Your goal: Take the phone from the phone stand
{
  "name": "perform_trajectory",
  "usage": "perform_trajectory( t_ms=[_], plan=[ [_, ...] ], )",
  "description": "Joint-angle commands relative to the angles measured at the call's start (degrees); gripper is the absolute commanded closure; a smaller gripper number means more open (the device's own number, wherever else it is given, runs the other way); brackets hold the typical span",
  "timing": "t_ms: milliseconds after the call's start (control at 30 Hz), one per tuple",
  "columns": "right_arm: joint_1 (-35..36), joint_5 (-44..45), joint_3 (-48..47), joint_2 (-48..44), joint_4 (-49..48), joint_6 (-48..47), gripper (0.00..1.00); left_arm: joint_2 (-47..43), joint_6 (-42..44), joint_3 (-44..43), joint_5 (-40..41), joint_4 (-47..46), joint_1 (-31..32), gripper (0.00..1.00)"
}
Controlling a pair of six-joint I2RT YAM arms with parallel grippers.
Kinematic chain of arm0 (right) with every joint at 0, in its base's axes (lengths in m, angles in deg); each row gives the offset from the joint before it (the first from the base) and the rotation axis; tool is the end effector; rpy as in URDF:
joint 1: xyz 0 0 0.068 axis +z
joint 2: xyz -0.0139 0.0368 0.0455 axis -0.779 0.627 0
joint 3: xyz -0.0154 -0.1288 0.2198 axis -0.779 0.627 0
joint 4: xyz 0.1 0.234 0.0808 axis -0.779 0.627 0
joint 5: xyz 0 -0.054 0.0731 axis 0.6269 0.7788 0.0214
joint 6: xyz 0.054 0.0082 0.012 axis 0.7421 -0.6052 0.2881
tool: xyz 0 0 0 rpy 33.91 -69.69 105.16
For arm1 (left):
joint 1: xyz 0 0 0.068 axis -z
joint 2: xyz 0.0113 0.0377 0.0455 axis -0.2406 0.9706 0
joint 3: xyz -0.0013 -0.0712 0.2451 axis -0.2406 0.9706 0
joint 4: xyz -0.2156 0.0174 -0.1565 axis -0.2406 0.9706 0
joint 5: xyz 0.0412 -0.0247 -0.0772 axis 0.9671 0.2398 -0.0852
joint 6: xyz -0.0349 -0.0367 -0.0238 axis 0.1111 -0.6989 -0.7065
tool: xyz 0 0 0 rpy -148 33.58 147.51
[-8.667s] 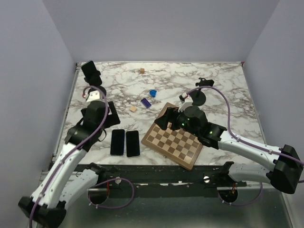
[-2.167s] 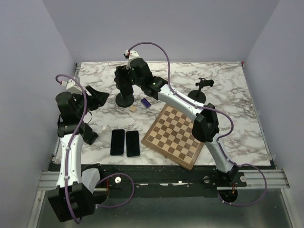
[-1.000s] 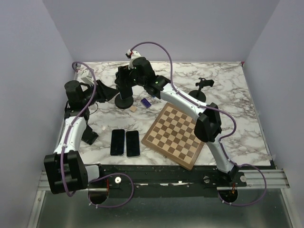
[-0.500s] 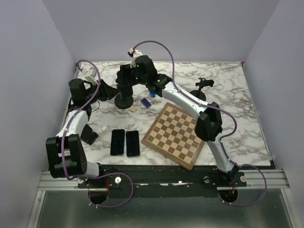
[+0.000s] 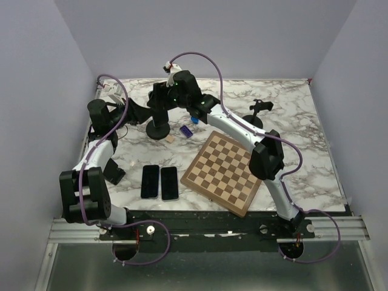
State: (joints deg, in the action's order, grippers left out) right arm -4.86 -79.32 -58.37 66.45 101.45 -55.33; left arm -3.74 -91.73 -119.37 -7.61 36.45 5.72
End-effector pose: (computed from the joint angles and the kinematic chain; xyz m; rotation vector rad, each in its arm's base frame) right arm 0.3686 0.3920 0.3124 -0.4988 1.9298 0.8926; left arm 0.3264 0.0161 0.2566 0.0714 1.7815 -1.0984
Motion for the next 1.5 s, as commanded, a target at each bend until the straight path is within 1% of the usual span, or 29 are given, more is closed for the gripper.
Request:
perform_trajectory(
  t_ms=[0,67,200,367,567,600,700,767,933,1067,1233,1333,1367,1433,1467],
  plan=[
    [0.9,-4.9,1.4,-0.5,-0.8,3.8,0.99,0.5,-1.6,0.6,-2.0,-4.9,0.5,0.49],
    [0.9,-5.6,1.4,-0.5,-1.0,4.1,0.99,0.8,-2.0,0.6,-2.3,-5.3,0.6,0.49],
    [0.9,-6.0,1.5,-0.5,-1.4,4.7,0.99,0.3,-1.5,0.7,-1.7,-4.7,1.1,0.57],
    [0.9,-4.8,1.2,-0.2,-1.5,4.9,0.99,0.5,2.3,-1.1,-0.2,1.7,2.7,0.58],
    [0.9,-2.7,1.3,0.4,-1.3,4.7,0.99,0.3,2.5,-1.1,-1.0,1.8,2.8,0.61],
    [0.9,-2.1,1.3,0.3,-1.2,4.7,0.99,0.5,2.5,-1.3,-1.4,2.2,2.8,0.60],
    [0.8,-2.0,1.4,0.3,-1.1,4.7,0.99,1.1,2.6,-1.9,-2.0,2.9,2.8,0.48],
    [0.8,-2.3,1.3,0.5,-1.1,4.7,0.99,1.1,2.7,-2.0,-2.0,3.3,2.8,0.42],
    [0.8,-2.6,1.3,0.5,-0.9,4.6,0.99,0.9,3.5,-2.2,-1.8,4.3,2.8,0.43],
    [0.8,-2.8,1.3,0.5,-1.0,4.5,0.99,0.3,3.8,-2.1,-1.0,4.4,2.8,0.53],
    [0.7,-2.5,1.8,0.3,-0.8,3.9,0.99,0.0,3.4,-2.3,-1.1,4.8,2.5,0.61],
    [-0.9,-8.7,5.2,-1.1,-5.8,3.4,0.99,0.9,2.8,-3.8,-4.2,6.6,1.0,0.76],
    [-1.9,-10.1,6.9,-1.5,-7.7,3.3,0.99,1.0,2.6,-3.8,-4.6,6.7,0.6,0.85],
    [-3.5,-12.9,7.1,-0.9,-7.7,2.6,0.99,1.1,2.7,-3.6,-4.2,6.7,0.3,1.00],
    [-4.1,-14.3,7.1,-0.6,-7.5,2.0,0.99,1.3,2.7,-3.5,-4.3,6.5,0.4,1.00]
  ],
)
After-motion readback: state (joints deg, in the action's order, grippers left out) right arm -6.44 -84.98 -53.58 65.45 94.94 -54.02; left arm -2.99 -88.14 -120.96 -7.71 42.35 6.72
